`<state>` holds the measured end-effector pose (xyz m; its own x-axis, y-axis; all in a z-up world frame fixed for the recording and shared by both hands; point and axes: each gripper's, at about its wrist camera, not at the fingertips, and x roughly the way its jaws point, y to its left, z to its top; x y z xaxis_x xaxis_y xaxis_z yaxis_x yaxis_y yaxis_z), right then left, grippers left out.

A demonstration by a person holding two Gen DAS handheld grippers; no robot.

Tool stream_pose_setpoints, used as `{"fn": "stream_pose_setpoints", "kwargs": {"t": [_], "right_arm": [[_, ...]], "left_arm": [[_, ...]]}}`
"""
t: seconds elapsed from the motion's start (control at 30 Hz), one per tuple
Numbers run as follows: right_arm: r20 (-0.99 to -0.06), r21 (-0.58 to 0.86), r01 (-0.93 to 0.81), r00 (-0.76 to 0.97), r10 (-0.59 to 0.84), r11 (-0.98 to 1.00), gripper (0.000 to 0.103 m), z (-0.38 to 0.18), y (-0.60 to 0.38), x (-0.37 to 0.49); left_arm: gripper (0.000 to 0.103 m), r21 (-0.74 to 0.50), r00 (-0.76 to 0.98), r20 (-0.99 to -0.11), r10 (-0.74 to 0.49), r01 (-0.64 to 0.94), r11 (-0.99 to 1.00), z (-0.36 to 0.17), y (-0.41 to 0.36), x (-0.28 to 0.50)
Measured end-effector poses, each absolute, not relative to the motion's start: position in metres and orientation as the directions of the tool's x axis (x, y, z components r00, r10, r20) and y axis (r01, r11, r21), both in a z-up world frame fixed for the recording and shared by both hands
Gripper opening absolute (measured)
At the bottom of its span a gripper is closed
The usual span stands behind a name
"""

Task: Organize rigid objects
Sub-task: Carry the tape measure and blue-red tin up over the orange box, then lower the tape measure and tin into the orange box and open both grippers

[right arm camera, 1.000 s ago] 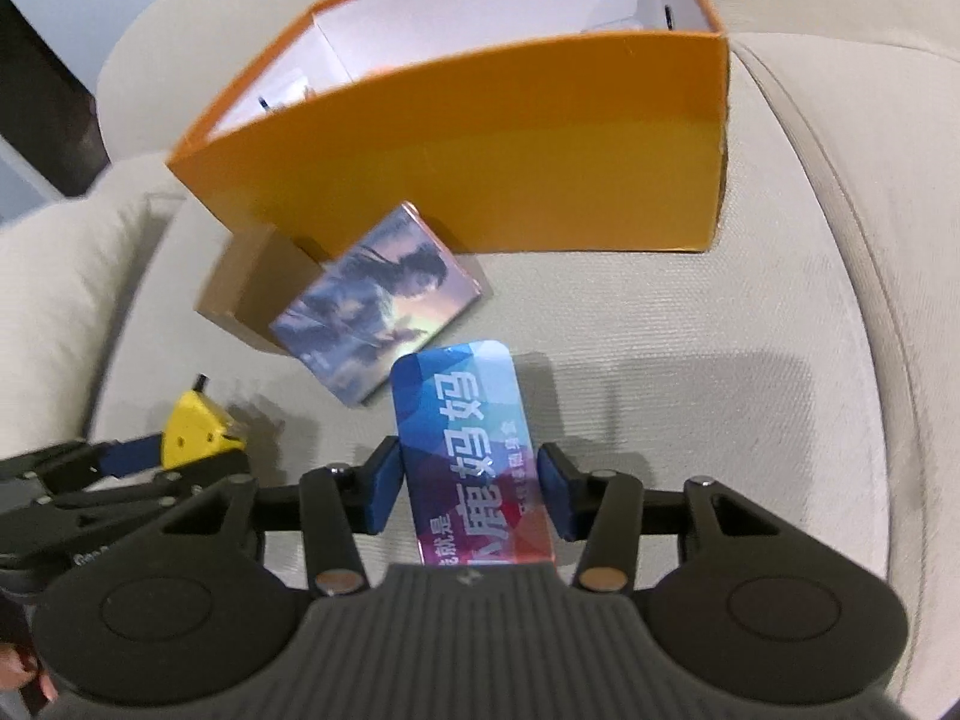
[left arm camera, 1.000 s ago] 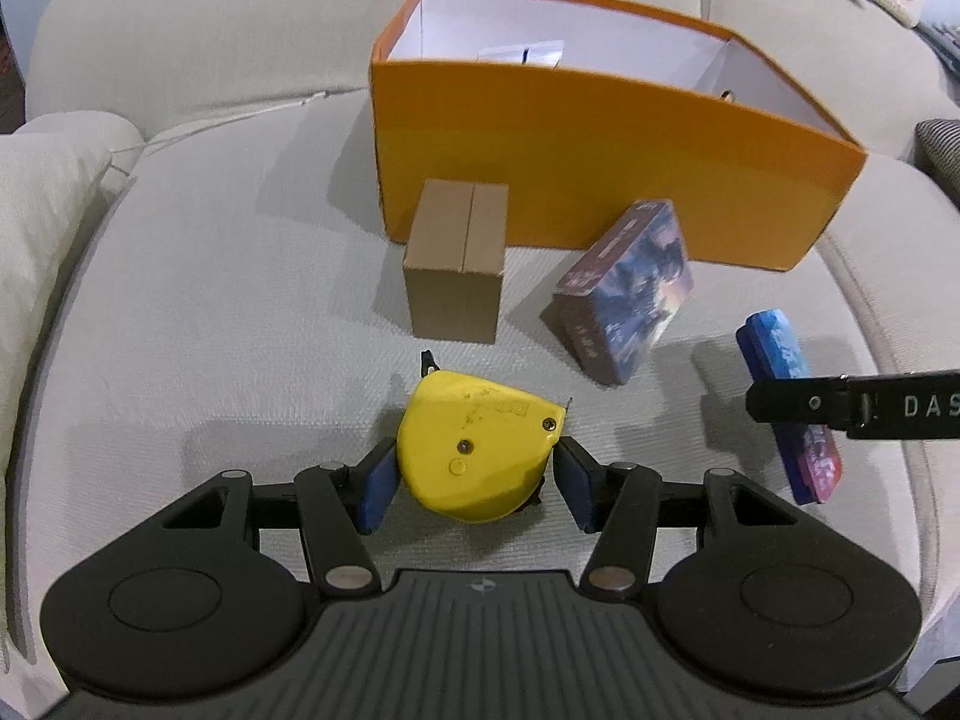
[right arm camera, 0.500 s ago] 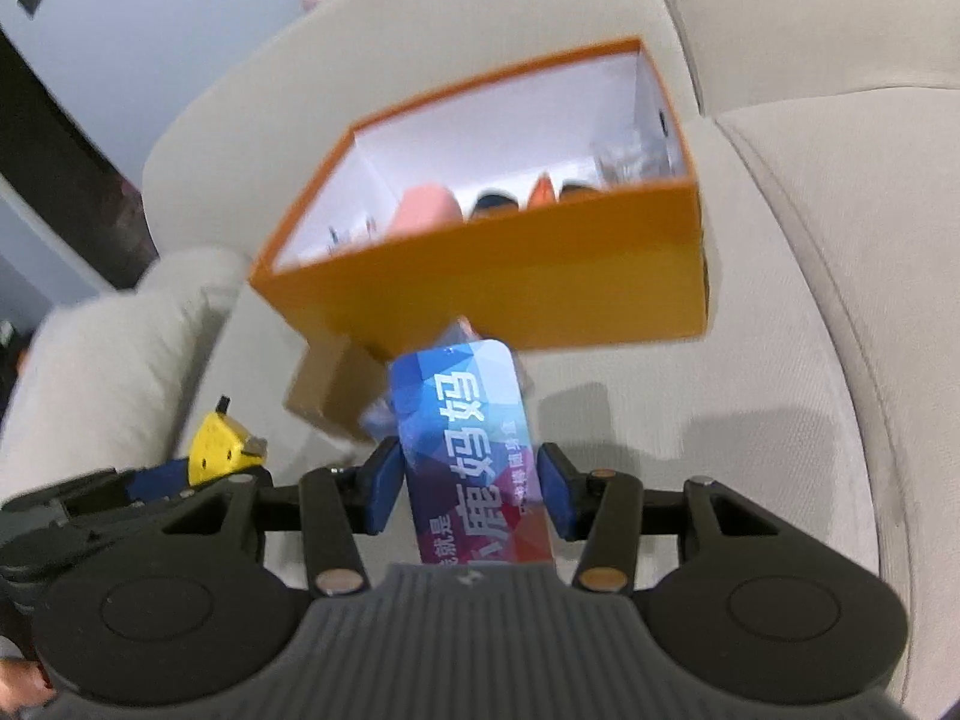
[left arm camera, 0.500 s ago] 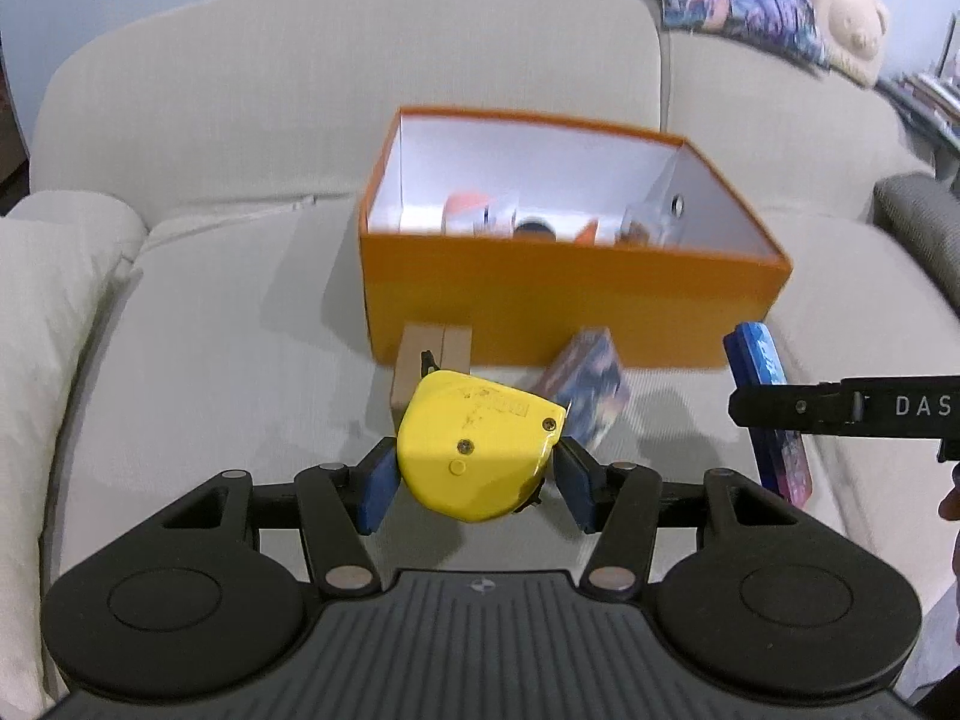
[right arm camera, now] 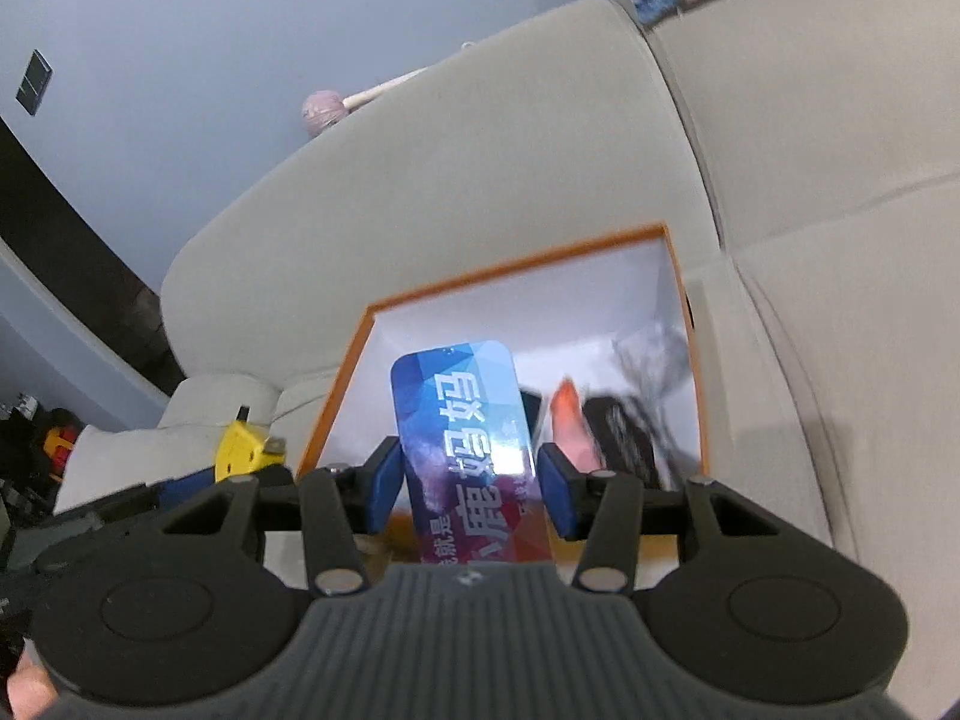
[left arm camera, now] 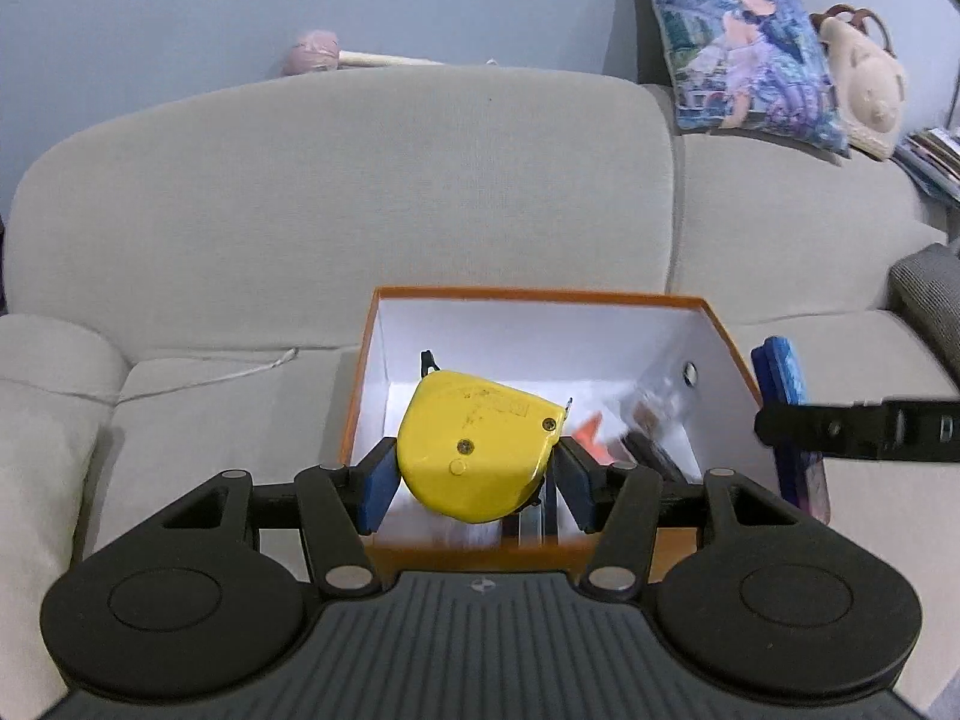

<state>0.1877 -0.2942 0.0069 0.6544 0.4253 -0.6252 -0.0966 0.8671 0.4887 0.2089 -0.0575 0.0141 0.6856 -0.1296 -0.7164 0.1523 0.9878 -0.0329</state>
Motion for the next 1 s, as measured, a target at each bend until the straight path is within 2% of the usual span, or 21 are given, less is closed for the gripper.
{"fn": "stream_pose_setpoints", "kwargs": {"t": [0.27,0.67,0.9,1.0], "right_arm": [[-0.700,0.446,-0.038,0.608,0.375,0.894,0.050,-0.038,-0.288,0.246],[-0.814,0.217,-0.113,0.527,0.243,0.970,0.050,-0.085,-0.244,0.277],[-0.840,0.095,-0.164,0.516,0.167,0.982,0.050,-0.100,-0.237,0.280],[-0.845,0.063,-0.185,0.512,0.151,0.981,0.051,-0.101,-0.233,0.280]], "left_arm": [[0.064,-0.032,0.598,-0.796,-0.095,0.116,0.993,-0.037,-0.067,0.276],[0.064,0.061,0.518,-0.855,-0.022,0.142,0.988,-0.096,-0.086,0.312],[0.064,0.076,0.503,-0.864,-0.007,0.145,0.987,-0.100,-0.092,0.317],[0.071,0.087,0.494,-0.870,-0.003,0.160,0.983,-0.099,-0.097,0.321]]}}
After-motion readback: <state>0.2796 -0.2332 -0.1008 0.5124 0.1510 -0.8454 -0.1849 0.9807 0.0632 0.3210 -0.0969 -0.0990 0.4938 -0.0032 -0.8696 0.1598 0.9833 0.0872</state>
